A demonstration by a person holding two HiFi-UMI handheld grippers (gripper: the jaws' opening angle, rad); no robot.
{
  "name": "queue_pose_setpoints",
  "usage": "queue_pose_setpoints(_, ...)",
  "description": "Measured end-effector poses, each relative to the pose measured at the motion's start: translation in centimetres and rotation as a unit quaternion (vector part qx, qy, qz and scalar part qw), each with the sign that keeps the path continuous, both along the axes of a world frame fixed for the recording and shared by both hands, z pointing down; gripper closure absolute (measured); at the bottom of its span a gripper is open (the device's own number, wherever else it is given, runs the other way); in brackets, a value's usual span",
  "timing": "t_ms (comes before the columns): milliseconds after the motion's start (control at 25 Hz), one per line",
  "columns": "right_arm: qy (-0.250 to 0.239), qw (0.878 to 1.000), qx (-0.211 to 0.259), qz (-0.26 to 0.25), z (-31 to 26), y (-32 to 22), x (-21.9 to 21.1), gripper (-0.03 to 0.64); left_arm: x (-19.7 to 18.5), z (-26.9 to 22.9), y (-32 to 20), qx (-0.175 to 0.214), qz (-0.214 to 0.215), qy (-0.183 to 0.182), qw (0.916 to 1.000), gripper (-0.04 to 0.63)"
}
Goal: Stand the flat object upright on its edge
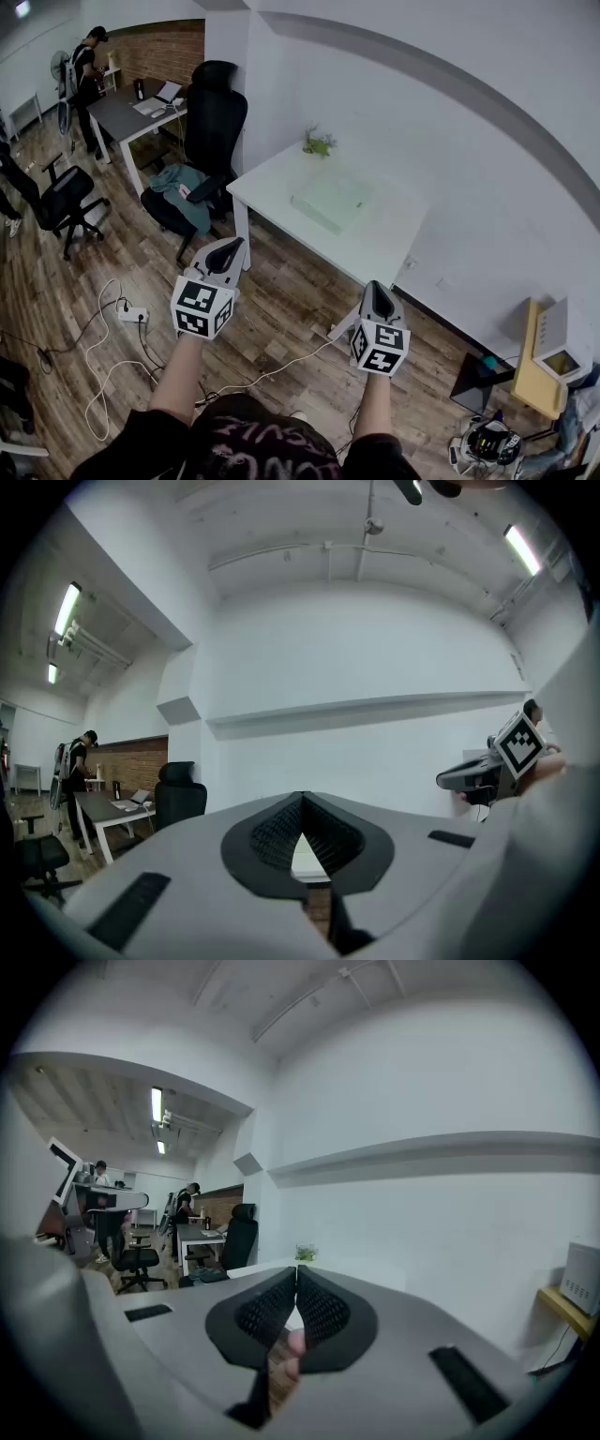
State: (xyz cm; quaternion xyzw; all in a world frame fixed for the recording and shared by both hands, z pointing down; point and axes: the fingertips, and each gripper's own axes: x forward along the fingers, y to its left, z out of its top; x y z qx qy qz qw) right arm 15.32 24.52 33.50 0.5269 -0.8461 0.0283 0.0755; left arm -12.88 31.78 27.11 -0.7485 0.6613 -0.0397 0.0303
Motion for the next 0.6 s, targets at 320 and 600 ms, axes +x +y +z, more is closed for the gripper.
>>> queue_pose_setpoints(320, 0.0, 1.0, -0.001, 0.004, 0.18, 0.24, -0.61, 0.592, -0.31, 0.28, 0.09, -0.003, 0.009, 0.001, 1.0, 0.581)
queue_pose_setpoints(600, 0.012, 1.0, -0.001, 0.009, 0.68, 0.56, -0.87, 0.591, -0.57, 0.52, 0.47, -0.003, 0.007, 0.002, 1.0, 0.581)
